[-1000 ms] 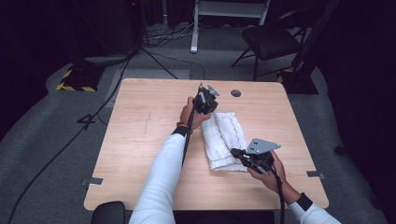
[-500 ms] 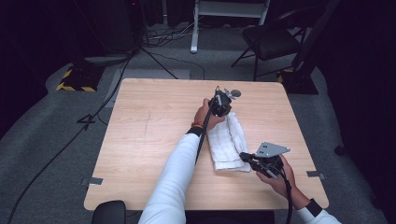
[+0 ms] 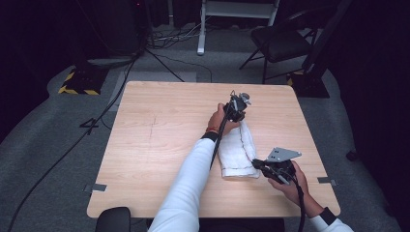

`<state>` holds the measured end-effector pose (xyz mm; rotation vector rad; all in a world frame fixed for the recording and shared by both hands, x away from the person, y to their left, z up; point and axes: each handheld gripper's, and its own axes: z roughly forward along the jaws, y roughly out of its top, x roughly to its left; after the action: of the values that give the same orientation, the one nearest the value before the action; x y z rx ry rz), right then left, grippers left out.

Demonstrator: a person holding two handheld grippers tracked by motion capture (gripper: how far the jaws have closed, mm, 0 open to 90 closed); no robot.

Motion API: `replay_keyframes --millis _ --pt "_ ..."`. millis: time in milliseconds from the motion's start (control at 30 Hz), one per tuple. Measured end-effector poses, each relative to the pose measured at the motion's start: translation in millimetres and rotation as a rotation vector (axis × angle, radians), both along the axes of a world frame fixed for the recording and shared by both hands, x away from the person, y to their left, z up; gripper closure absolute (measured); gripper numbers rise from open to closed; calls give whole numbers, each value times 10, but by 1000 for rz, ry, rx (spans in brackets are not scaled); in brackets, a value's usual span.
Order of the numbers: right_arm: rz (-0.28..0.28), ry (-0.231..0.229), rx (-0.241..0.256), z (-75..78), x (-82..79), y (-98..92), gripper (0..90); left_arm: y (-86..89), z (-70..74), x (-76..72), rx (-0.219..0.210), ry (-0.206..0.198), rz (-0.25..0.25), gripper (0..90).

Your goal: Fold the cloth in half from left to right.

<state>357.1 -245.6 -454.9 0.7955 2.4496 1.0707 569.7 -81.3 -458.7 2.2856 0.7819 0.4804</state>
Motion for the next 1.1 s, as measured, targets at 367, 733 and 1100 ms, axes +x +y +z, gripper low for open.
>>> replay_keyframes --millis 367,733,1100 --pt "-62 25 -40 -76 78 -31 641 281 72 -126 -45 -5 14 578" --pt "-87 93 -92 -119 143 -150 503 761 131 -617 -75 4 -56 307" --pt "-62 118 -153 -213 73 -232 411 907 -130 -1312 -14 46 -218 241"
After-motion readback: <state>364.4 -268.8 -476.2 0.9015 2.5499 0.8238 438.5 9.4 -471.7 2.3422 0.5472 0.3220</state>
